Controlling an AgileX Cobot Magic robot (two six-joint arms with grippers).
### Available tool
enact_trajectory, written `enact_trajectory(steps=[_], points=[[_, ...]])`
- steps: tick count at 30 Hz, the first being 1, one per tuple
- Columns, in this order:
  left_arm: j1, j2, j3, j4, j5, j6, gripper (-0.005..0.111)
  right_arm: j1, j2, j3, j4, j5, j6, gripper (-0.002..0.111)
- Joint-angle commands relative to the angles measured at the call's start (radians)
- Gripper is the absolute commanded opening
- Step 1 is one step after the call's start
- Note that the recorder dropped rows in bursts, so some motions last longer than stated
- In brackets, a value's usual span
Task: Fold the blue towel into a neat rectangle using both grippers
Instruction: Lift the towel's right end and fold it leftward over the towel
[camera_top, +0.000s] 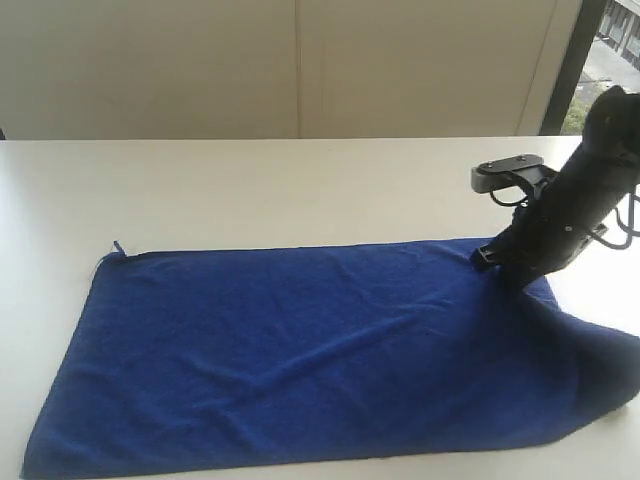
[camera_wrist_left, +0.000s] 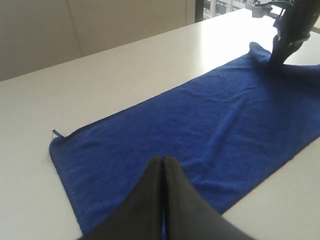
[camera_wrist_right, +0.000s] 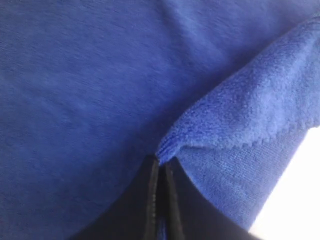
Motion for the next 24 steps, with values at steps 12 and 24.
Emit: enact_trajectory(steps=[12, 24], points=[[-0.007, -0.008, 0.007, -0.022, -0.004, -0.006, 0.0, 0.315, -0.011, -0.159, 0.002, 0.032, 0.122, 0.0], [-0.007, -0.008, 0.007, -0.054, -0.004, -0.006, 0.0, 0.538, 0.013, -0.332, 0.004, 0.03, 0.194, 0.0]])
